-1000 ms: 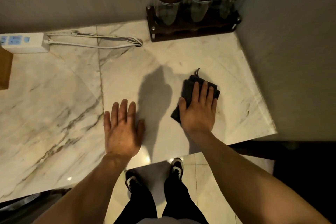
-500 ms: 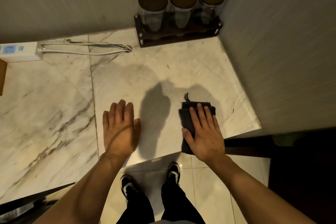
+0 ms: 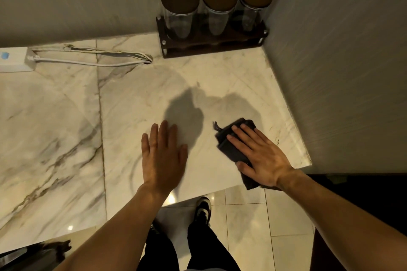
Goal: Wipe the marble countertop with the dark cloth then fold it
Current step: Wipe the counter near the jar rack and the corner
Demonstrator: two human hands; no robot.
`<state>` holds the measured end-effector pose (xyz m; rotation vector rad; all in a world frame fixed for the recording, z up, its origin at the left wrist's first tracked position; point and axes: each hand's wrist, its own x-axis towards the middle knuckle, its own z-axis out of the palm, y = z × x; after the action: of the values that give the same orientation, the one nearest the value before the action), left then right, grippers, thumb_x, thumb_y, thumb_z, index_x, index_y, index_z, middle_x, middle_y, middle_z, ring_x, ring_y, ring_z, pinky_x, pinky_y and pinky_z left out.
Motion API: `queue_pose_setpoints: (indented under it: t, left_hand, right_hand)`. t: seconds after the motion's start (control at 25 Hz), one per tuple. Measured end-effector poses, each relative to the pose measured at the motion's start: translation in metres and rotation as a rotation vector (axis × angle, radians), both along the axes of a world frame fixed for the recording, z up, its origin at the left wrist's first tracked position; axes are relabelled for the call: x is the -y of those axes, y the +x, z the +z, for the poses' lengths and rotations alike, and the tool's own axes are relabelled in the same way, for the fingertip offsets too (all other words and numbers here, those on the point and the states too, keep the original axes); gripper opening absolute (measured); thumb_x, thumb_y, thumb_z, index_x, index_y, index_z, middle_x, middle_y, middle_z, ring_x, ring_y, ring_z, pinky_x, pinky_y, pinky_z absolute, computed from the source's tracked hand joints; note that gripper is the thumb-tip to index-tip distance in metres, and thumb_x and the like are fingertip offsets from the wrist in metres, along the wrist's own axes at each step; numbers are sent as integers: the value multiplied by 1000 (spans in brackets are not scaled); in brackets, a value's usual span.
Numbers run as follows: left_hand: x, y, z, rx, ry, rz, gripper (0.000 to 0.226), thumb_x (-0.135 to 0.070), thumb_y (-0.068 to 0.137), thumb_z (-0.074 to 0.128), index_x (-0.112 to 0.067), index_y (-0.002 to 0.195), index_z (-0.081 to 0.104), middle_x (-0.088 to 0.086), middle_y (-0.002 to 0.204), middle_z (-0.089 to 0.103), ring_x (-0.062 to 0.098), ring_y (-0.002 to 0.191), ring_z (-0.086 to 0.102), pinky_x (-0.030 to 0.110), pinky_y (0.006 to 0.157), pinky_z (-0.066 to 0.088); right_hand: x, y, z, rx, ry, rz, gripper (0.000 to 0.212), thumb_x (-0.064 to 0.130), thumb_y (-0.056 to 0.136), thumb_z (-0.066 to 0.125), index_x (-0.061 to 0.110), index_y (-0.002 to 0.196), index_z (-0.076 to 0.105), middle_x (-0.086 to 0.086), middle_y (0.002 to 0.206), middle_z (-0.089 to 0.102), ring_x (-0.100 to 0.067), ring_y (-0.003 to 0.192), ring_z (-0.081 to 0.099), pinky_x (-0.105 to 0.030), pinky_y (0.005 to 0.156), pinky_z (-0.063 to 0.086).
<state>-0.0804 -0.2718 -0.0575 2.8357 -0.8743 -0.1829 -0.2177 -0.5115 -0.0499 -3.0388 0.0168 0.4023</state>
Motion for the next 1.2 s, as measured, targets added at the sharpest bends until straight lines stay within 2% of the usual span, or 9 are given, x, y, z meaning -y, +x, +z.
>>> queue_pose_setpoints:
  t: [0.2,0.32,0.52,0.64,0.96,1.2]
  left_hand:
    - [2,-1,-2,5,25,15,59,-43,95,31,-8,141,41,20,147,41,42,138,30,56,114,17]
    - [2,-2,-3,17,1,5,57,-40,95,37,-7,141,43,21,147,42,43,138,30,57,114,17]
    - [1,0,-4,5,-1,5,59,-40,93,42,-8,143,42,22,149,39,42,140,25,57,114,16]
    - [4,0,-2,-14,51,26,61,-42,92,41,-10,144,40,19,150,38,40,142,24,56,114,16]
    - [8,1,-1,1,80,52,62,-44,90,40,-12,143,42,16,149,41,38,141,28,56,113,20]
    - [8,1,-1,12,66,44,61,-43,90,42,-12,143,42,16,149,41,37,141,28,56,113,22]
  right_hand:
    - [22,30,0,3,2,38,71,52,91,33,25,152,8,-2,161,2,-20,148,-4,-38,118,-1]
    - [34,49,-1,16,1,54,72,53,91,33,25,152,8,-1,161,2,-20,148,-4,-37,118,-2]
    - [49,89,-4,36,26,24,72,55,91,30,26,152,6,-1,160,2,-20,147,-3,-42,119,5]
    - [56,110,-6,46,23,-13,71,56,92,27,28,152,1,1,160,-1,-18,147,-7,-42,119,4]
    - [76,160,-3,59,40,-107,72,58,91,23,27,153,4,1,162,1,-18,147,-4,-40,119,4]
    - [82,182,-4,77,37,-283,69,55,93,27,26,153,5,-2,162,2,-20,148,-3,-43,119,6]
